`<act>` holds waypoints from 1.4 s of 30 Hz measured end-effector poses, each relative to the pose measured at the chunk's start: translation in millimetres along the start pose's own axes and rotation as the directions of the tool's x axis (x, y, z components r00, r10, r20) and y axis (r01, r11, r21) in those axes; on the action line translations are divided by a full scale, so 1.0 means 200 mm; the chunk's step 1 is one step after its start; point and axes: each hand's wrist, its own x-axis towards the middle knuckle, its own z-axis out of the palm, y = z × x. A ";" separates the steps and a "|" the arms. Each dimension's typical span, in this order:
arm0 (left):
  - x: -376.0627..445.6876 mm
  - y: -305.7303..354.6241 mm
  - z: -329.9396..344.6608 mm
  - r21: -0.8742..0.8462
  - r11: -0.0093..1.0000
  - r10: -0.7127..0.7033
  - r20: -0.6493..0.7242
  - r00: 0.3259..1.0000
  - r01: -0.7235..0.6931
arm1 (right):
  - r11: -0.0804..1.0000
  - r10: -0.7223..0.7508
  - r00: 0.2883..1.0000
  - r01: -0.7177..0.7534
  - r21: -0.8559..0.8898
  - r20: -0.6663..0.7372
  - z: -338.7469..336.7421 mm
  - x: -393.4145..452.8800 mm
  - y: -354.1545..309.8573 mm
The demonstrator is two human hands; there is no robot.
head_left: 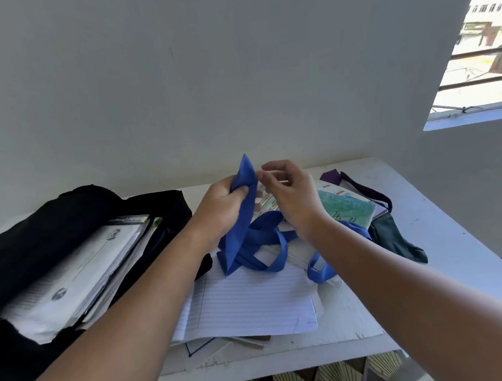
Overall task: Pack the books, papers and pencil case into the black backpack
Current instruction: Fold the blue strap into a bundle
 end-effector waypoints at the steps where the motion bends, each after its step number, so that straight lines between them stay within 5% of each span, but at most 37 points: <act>1: 0.01 -0.02 -0.01 0.057 0.998 -0.010 -0.050 0.999 0.013 | 0.995 0.013 1.000 -0.014 -0.103 -0.008 -0.02 0.00 0.03; 3: 0.01 -0.07 -0.02 0.135 0.989 -0.043 -0.094 0.995 0.056 | 0.928 0.080 0.994 -0.048 -0.370 0.073 -0.07 0.01 0.08; 6: -0.01 -0.12 0.00 0.132 0.985 -0.105 -0.075 0.992 0.114 | 0.622 0.286 0.926 0.017 -0.783 0.247 -0.15 -0.01 0.14; 8: -0.01 -0.15 0.03 0.105 0.986 -0.121 -0.061 0.991 0.127 | 0.487 0.341 0.904 0.065 -0.871 0.258 -0.17 -0.02 0.17; 13: 0.01 -0.14 0.09 0.088 0.987 -0.132 -0.041 0.990 0.135 | 0.477 0.334 0.893 0.117 -0.871 0.302 -0.15 -0.02 0.21; 16: 0.01 -0.14 0.10 0.062 0.991 -0.120 -0.045 0.992 0.122 | 0.627 0.246 0.935 0.049 -0.777 0.257 -0.15 -0.01 0.20; 19: 0.01 -0.14 0.11 0.015 0.993 -0.112 -0.069 0.991 0.113 | 0.896 0.148 0.974 -0.059 -0.441 0.170 -0.13 0.01 0.17; 21: 0.01 -0.14 0.12 -0.038 0.992 -0.124 -0.076 0.989 0.121 | 0.978 0.051 0.992 -0.026 -0.206 0.116 -0.10 0.01 0.12; 26: -0.01 -0.11 0.13 -0.445 0.870 -0.157 0.157 0.975 0.211 | 0.999 0.008 0.997 -0.010 0.032 0.076 -0.01 -0.01 0.02; 31: -0.03 -0.10 0.12 -0.305 0.947 -0.071 0.123 0.990 0.105 | 0.982 0.080 0.995 -0.087 0.166 0.051 -0.01 -0.02 -0.01; 36: -0.03 -0.10 0.11 -0.461 0.856 -0.163 0.191 0.968 0.235 | 0.961 0.127 0.987 -0.148 0.232 0.103 -0.04 -0.04 -0.03; 42: 0.00 -0.10 0.09 -0.422 0.899 -0.159 -0.071 0.985 0.115 | 0.973 0.069 0.996 -0.080 0.216 0.060 -0.02 0.00 0.01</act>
